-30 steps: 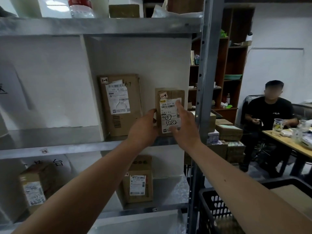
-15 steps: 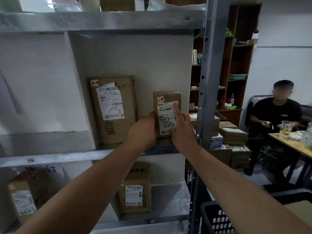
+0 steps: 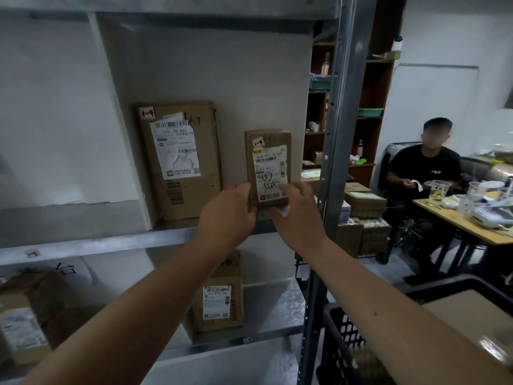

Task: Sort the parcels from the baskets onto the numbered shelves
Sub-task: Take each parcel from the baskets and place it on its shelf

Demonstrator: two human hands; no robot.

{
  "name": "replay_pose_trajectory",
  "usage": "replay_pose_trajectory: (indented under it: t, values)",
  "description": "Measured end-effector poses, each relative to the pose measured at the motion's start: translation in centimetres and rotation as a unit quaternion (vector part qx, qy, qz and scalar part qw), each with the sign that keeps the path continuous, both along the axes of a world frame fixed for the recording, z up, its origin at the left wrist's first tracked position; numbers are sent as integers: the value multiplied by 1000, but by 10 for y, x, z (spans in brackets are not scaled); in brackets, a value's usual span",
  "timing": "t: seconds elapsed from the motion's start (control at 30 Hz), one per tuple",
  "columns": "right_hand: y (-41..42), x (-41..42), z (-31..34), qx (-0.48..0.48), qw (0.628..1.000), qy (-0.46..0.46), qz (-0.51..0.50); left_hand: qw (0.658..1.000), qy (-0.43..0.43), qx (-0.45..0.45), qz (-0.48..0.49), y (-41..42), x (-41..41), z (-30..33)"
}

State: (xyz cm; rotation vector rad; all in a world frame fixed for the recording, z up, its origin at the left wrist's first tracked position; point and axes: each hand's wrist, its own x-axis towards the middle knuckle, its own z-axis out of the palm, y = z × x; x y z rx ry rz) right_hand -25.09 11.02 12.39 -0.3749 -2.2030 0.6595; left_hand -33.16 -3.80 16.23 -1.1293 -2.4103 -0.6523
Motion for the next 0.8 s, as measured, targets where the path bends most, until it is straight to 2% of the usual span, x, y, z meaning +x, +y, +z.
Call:
replay_pose_trajectory:
  t: [0.07, 0.27, 0.5, 0.63, 0.8]
  values:
    - [-19, 16, 1, 17, 1000, -2, -13, 1000, 16, -1, -16, -13, 7, -9]
    - [-58, 57, -14, 9, 977, -162, -137, 998, 15, -15, -67, -56, 21, -39]
    - [-109, 105, -45, -21, 954, -232, -191, 987, -21, -85, -131, -94, 54, -79]
    - [-136, 155, -72, -55, 926, -286, -240, 972, -51, -127, -191, -103, 84, -111]
    - [-164, 243, -97, -104, 872, -343, -333, 940, -61, -175, -286, -93, 142, -134]
